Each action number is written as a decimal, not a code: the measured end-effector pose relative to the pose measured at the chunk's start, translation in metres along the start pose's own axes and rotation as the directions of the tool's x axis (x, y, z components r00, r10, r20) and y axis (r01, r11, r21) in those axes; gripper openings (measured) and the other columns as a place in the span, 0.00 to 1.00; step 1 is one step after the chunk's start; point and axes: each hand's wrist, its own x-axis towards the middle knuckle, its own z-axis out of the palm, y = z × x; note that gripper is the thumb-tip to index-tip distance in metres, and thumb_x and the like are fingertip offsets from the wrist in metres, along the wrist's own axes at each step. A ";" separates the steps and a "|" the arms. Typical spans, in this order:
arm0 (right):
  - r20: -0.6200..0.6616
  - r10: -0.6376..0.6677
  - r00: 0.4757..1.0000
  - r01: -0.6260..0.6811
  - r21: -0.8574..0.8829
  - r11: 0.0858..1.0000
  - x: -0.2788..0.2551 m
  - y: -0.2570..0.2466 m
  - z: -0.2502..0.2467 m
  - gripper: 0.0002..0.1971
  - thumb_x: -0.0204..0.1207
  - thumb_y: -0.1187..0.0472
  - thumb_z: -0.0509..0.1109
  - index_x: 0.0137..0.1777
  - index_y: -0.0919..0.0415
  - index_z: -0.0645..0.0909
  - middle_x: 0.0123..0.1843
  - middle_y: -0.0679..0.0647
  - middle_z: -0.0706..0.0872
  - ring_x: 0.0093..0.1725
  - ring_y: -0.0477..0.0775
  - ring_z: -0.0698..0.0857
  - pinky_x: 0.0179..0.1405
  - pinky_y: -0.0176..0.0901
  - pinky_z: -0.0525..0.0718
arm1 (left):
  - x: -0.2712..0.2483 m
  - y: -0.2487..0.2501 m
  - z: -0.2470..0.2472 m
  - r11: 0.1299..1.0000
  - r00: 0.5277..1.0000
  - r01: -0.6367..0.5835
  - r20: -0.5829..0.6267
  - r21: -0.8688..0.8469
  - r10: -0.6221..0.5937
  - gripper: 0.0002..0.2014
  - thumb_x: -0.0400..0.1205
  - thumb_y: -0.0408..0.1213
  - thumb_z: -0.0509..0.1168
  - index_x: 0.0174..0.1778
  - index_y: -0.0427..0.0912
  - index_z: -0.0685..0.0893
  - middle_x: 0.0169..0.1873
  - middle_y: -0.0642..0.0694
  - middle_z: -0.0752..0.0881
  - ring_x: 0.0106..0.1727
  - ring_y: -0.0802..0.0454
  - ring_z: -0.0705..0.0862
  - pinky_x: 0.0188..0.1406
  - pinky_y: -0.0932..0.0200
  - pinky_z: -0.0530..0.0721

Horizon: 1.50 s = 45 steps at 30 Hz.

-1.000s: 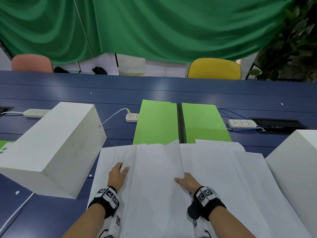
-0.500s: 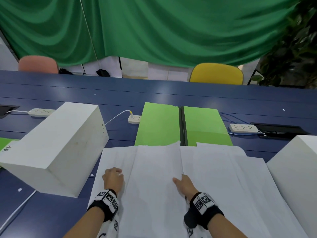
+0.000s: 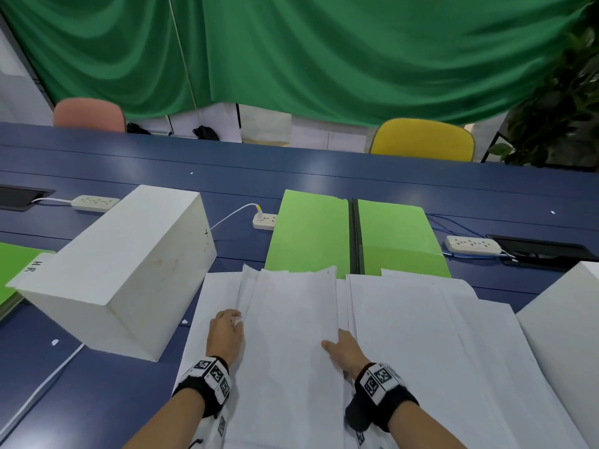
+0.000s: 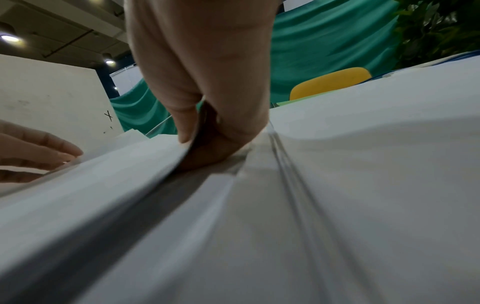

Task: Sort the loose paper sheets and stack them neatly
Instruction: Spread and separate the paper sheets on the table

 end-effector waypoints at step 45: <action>-0.116 -0.002 0.993 -0.005 -0.056 0.998 0.018 0.018 -0.025 0.19 0.82 0.60 0.61 0.71 0.66 0.73 0.69 0.61 0.79 0.69 0.61 0.77 0.66 0.42 0.73 | -0.001 0.026 0.006 0.979 0.977 0.187 0.119 -0.077 -0.177 0.24 0.82 0.20 0.54 0.75 0.34 0.63 0.68 0.30 0.75 0.66 0.40 0.78 0.51 0.63 0.71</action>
